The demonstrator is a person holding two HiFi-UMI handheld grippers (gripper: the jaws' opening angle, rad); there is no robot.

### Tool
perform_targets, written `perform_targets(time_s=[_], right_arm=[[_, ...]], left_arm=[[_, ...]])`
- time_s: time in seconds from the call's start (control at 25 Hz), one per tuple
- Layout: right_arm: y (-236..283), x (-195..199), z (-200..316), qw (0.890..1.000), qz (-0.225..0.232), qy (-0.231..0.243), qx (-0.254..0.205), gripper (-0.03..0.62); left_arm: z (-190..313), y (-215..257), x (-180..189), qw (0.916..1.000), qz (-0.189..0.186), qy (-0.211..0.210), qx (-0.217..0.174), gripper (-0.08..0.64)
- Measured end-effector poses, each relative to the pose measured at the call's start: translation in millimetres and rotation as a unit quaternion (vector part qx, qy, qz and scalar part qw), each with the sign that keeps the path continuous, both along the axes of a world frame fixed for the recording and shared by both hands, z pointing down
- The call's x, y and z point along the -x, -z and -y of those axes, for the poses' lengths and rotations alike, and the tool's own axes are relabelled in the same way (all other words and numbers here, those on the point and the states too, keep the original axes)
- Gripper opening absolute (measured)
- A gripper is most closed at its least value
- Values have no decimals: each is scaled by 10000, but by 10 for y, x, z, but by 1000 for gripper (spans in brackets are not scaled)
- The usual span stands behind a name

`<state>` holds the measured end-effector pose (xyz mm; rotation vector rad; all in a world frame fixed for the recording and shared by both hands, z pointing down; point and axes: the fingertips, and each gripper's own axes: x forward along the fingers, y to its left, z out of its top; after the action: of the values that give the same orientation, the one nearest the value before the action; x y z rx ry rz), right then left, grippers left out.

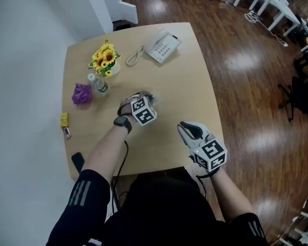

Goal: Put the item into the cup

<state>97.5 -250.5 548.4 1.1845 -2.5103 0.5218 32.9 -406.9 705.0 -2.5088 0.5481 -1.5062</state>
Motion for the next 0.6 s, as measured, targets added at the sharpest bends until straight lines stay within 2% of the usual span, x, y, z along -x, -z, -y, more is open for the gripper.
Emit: perform_targets(time_s=[0.12,0.28,0.36,0.48,0.6], right_arm=[[-18,-71,-24,9999,28,-77,63,52],[-37,-146,-23,9998,52,-164,84,52],[-38,-174,-12,9997,67,-190,105,52],[-31,-180,12,9997,104,-201,109,52],[-30,-148,39,9997,110,-165,105,52]], left_arm=[[105,-114,-34,9996,275,-32,-38,0],[95,-265,-61,9984,505,-193,148,5],[66,-330,-60,9976,593,-232,274,34],[32,-339,-73,9976,537,-258,359,97],[26,-275,-62,9984,396,-220,343,115]])
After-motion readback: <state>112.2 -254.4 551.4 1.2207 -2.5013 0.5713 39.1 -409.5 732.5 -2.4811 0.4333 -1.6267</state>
